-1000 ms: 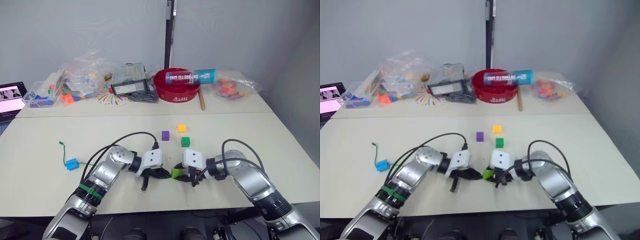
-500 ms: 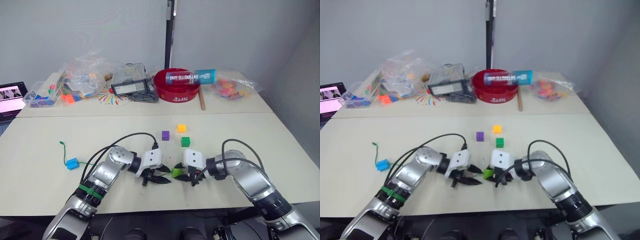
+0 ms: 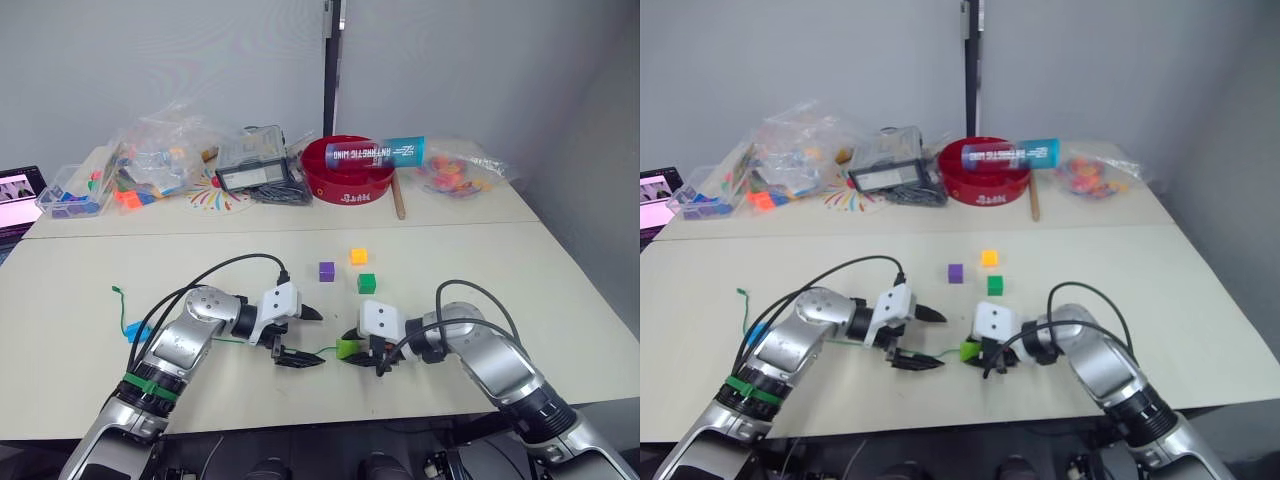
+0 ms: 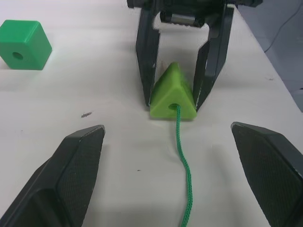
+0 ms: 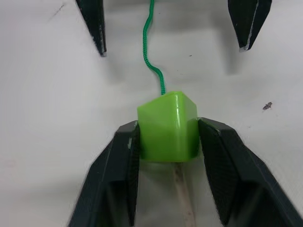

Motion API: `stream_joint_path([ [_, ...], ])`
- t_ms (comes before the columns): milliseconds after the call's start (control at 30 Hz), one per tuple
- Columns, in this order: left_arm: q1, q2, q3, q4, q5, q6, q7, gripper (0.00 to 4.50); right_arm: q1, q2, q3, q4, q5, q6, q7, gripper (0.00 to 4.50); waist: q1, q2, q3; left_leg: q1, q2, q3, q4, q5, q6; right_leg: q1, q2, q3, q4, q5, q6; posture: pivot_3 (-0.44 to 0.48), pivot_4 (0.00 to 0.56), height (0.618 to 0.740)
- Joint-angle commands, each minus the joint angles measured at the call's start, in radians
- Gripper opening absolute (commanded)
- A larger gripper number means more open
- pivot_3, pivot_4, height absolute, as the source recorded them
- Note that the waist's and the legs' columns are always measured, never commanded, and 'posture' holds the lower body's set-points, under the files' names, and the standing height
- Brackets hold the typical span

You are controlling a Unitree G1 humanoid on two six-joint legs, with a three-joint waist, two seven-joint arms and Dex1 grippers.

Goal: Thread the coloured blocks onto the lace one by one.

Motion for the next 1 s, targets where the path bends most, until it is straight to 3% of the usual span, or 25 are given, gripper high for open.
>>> stream_joint_path([
  [33,-0.017,-0.022,-0.013,-0.024,-0.012,-0.011,-0.003,4.5,0.014,-0.006,0.002,-0.033,0.021,0.028,0.006,3.39,0.0,0.0,0.0,0.0,0.0,0.0,0.0,0.0,0.0,0.0,0.0,0.0,0.0,0.0,0.0,0.0,0.15,0.74],
  [133,-0.025,-0.046,-0.028,-0.008,0.001,-0.018,0.007,4.5,0.027,-0.049,-0.051,-0.076,0.062,0.044,0.028,4.36,0.001,0.0,0.0,-0.001,0.0,0.0,0.0,0.0,0.0,-0.001,0.0,0.0,0.0,0.0,0.0,0.0,0.15,0.74],
  [333,-0.05,-0.103,-0.08,0.052,0.043,-0.061,0.021,4.5,0.115,-0.163,-0.147,-0.151,0.143,0.041,0.07,4.36,0.015,0.0,0.0,-0.005,-0.002,0.0,0.001,0.0,0.0,-0.002,-0.002,-0.001,-0.002,0.0,0.0,0.0,0.15,0.74],
  [767,-0.051,-0.163,-0.129,0.177,0.13,-0.159,0.076,4.5,0.11,-0.125,-0.134,-0.082,0.12,-0.005,-0.012,4.36,0.007,0.0,0.0,-0.006,-0.001,0.0,0.003,0.0,0.0,-0.002,-0.001,-0.001,-0.002,0.0,0.001,0.0,0.15,0.74],
  [1000,-0.033,-0.163,-0.151,0.195,0.14,-0.172,0.063,2.47,0.088,-0.123,-0.111,-0.063,0.109,-0.01,-0.018,4.39,0.009,0.0,0.0,-0.005,-0.002,0.0,0.003,0.0,0.0,-0.002,-0.001,-0.001,-0.002,0.0,0.001,0.0,0.15,0.74],
])
